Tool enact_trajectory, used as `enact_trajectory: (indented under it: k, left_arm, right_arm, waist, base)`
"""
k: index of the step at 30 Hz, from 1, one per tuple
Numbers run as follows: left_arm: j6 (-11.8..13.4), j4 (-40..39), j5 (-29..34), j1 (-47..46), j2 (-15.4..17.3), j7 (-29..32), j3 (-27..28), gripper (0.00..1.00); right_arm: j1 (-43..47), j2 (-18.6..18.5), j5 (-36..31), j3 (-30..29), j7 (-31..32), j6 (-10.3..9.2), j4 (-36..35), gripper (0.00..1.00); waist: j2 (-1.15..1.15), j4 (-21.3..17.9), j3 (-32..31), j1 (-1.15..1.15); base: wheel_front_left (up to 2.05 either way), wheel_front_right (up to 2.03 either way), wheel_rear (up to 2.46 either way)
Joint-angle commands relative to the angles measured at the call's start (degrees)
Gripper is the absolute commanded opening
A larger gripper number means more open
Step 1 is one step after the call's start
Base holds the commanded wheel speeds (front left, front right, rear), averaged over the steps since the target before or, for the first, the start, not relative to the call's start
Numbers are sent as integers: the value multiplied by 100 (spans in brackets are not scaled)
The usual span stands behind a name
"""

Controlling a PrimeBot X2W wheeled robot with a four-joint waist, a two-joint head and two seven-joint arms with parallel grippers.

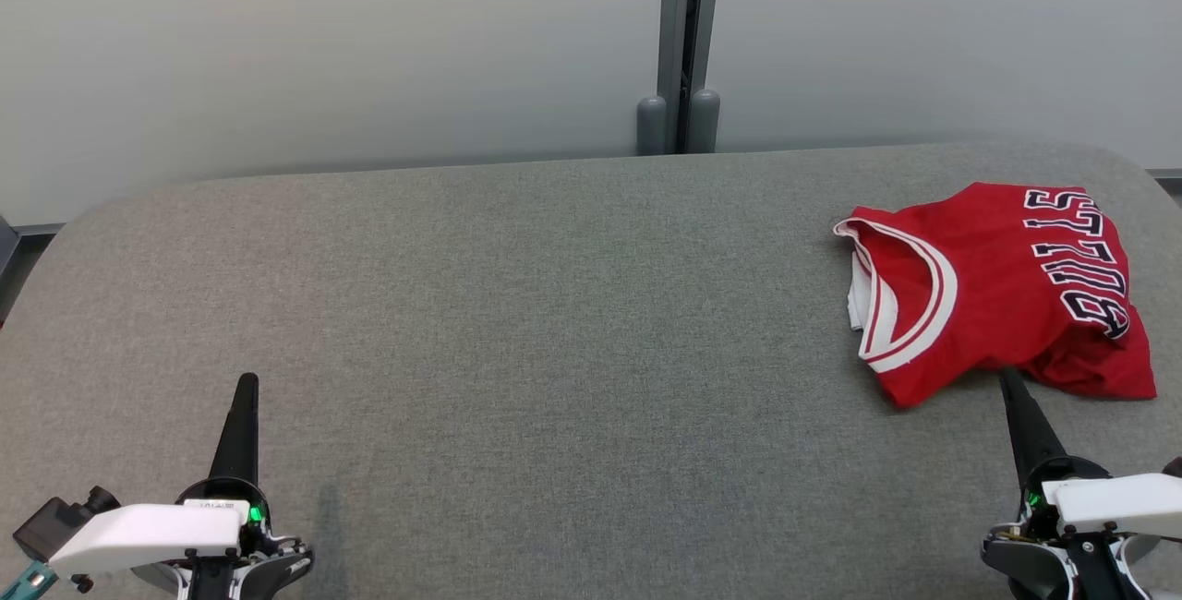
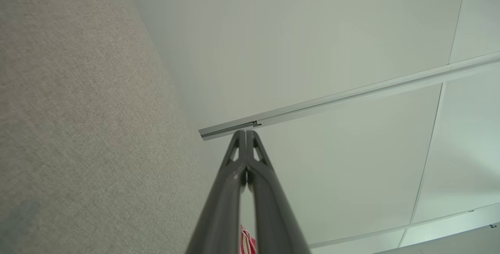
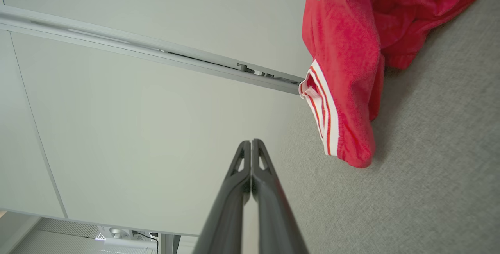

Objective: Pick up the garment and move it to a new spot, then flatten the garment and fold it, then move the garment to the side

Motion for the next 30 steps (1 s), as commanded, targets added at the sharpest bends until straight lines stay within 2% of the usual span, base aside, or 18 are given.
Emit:
enact_trajectory:
  k: [1, 30]
  left_arm:
    - [-3, -42, -85, -146, 20, 36, 35, 0]
    - [-4, -37, -1122, -253, -7, 344, 121, 0]
  right_arm:
    - [-67, -48, 120, -30, 48, 2, -32, 0]
    - [-133, -47, 1280, -204, 371, 2, -44, 0]
  waist:
    - [0, 1, 0, 0]
    - [0, 18, -1, 0]
  base:
    - [0, 0, 0]
    - [0, 0, 0]
